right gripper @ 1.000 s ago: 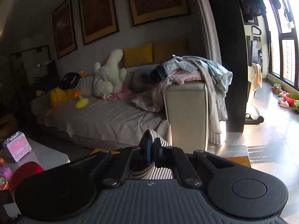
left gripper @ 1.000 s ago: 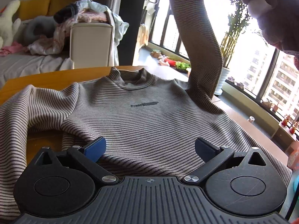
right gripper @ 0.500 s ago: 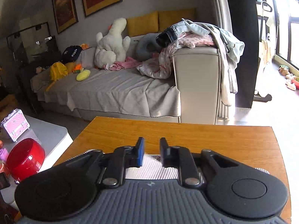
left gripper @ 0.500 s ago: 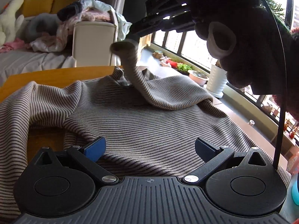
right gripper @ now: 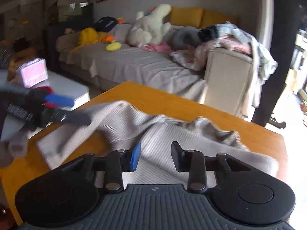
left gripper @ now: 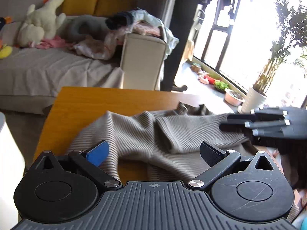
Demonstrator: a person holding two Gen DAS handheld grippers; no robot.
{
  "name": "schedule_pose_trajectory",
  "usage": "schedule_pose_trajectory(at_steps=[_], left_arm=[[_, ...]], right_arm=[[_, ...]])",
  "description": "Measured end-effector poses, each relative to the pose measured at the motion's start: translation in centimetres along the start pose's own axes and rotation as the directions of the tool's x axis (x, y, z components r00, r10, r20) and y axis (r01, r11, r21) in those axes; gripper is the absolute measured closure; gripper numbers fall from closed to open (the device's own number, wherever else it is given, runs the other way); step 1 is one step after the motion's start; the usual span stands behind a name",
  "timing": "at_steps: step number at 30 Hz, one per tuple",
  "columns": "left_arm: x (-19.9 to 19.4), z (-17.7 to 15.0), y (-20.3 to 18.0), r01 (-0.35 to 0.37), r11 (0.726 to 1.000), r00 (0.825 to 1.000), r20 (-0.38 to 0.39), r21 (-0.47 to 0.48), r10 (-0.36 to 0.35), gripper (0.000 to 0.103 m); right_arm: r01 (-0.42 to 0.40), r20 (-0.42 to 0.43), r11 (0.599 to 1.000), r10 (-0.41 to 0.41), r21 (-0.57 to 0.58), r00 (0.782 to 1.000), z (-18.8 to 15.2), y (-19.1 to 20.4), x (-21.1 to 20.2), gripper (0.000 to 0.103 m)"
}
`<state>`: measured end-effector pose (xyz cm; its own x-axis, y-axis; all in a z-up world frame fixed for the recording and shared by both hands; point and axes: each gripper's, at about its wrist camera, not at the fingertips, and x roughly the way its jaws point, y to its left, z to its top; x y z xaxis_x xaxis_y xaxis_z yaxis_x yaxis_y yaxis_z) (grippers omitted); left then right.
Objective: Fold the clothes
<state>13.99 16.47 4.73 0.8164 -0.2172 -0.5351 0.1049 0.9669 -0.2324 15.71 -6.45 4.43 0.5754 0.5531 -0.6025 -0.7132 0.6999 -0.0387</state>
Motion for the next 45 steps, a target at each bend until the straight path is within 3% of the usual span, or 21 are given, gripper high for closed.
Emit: schedule_pose_trajectory(at_steps=[1,5,8,9,10,11,14,16,18,21,23,26,33,36,39,41,44,45], left_arm=[[-0.4,0.7,0.7,-0.018,1.000,1.000,0.015,-0.014,0.018,0.000],[-1.9,2.4,2.3,-0.057,0.997,0.996,0.061,-0.056,0.060,0.000],[-2.8,2.9,2.8,-0.071,0.995,0.994,0.084,-0.067,0.076,0.000],[-3.0,3.0,2.8,-0.077,0.995,0.993,0.086,-0.067,0.082,0.000],[-3.1,3.0,2.9,-0.083,0.994,0.992,0.087,-0.066,0.088,0.000],[-3.2,3.0,2.9,-0.089,0.994,0.992,0.086,-0.064,0.094,0.000],[-3.4,2.7,2.9,-0.099,0.993,0.991,0.082,-0.058,0.103,0.000],[-3.6,2.5,3.0,-0.093,0.993,0.991,0.086,-0.068,0.098,0.000],[-3.3,2.6,3.0,-0.078,0.993,0.993,0.087,-0.086,0.085,0.000],[-2.5,2.6,2.7,-0.053,0.994,0.995,0.082,-0.100,0.061,0.000],[-1.9,2.6,2.2,-0.036,0.994,0.996,0.076,-0.103,0.044,0.000],[-0.5,2.2,0.8,-0.008,0.997,0.999,0.051,-0.080,0.012,0.000],[3.3,0.7,-3.1,0.050,0.999,0.998,-0.038,-0.020,-0.051,0.000],[4.7,0.1,-4.8,0.077,0.997,0.995,-0.069,0.024,-0.075,0.000],[6.0,-0.6,-6.3,0.100,0.993,0.991,-0.092,0.064,-0.093,0.000],[6.9,-1.0,-7.0,0.107,0.991,0.991,-0.095,0.081,-0.099,0.000],[8.0,-1.5,-7.9,0.106,0.989,0.993,-0.059,0.106,-0.100,0.000],[8.3,-1.7,-8.1,0.101,0.988,0.994,-0.045,0.116,-0.096,0.000]], right_arm=[[-0.053,-0.009,0.998,0.052,-0.038,0.999,-0.3,1.9,0.4,0.054],[-0.218,-0.044,0.965,0.214,-0.143,0.976,-1.4,9.0,2.4,0.051],[-0.192,-0.048,0.953,0.186,-0.232,0.981,-2.2,13.0,4.3,0.051],[-0.152,-0.040,0.951,0.147,-0.270,0.988,-2.4,13.7,4.9,0.056],[-0.115,-0.028,0.950,0.112,-0.291,0.993,-2.4,13.9,5.4,0.081],[-0.084,-0.015,0.950,0.084,-0.302,0.996,-2.1,13.7,5.7,0.095],[0.038,0.072,0.967,-0.020,-0.253,0.997,0.1,10.1,4.7,0.099],[0.139,0.155,0.970,-0.109,-0.199,0.982,2.2,6.2,2.4,0.099],[0.241,0.232,0.960,-0.204,-0.144,0.951,4.2,2.4,0.0,0.099],[0.390,0.309,0.917,-0.347,-0.088,0.885,5.6,-3.2,-3.4,0.099],[0.460,0.312,0.885,-0.421,-0.064,0.852,5.4,-6.5,-4.6,0.099],[0.517,0.257,0.856,-0.496,-0.020,0.830,4.0,-11.0,-5.2,0.099],[0.536,0.054,0.844,-0.534,-0.010,0.844,-3.0,-16.0,-3.7,0.093],[0.560,-0.022,0.829,-0.560,-0.018,0.828,-5.7,-16.4,-3.5,0.092],[0.577,-0.072,0.815,-0.573,0.060,0.817,-7.2,-17.4,-4.6,0.084],[0.559,-0.065,0.808,-0.558,0.183,0.827,-7.5,-18.0,-5.8,0.084],[0.416,0.000,0.812,-0.456,0.408,0.890,-7.8,-18.3,-7.3,0.074],[0.355,0.031,0.806,-0.418,0.474,0.908,-7.9,-18.3,-7.5,0.065]])
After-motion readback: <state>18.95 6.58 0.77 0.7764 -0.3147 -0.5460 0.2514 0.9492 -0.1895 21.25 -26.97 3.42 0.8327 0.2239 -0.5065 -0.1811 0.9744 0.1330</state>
